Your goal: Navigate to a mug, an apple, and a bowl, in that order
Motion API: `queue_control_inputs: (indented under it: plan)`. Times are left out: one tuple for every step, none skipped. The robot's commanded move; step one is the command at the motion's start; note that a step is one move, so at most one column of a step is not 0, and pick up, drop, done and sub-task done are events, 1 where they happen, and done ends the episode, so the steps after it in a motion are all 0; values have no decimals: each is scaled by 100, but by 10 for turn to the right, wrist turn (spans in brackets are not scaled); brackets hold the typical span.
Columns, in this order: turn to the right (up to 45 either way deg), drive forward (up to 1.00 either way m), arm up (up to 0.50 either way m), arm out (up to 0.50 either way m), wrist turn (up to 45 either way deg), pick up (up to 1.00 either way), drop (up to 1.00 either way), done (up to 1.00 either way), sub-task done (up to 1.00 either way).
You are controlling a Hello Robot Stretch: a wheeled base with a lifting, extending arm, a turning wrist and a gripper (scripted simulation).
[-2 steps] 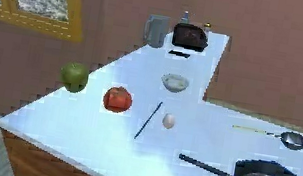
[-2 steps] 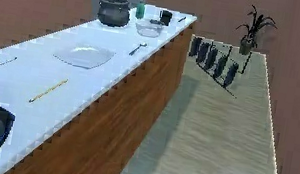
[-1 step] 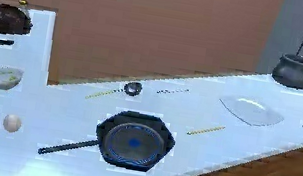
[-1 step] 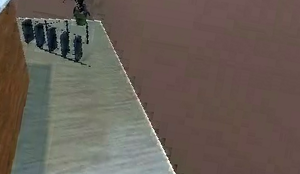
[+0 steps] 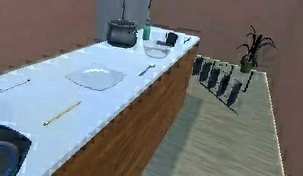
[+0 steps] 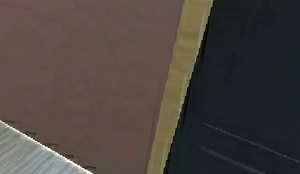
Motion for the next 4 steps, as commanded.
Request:
queue_control_inputs:
  plan:
    - [180, 0, 0, 0, 0, 0, 0, 0, 0]
    - [0, 65, 0, 0, 0, 0, 0, 0, 0]
    - [-270, 0, 0, 0, 0, 0, 0, 0, 0]
    - [0, 0, 0, 0, 0, 0, 0, 100, 0]
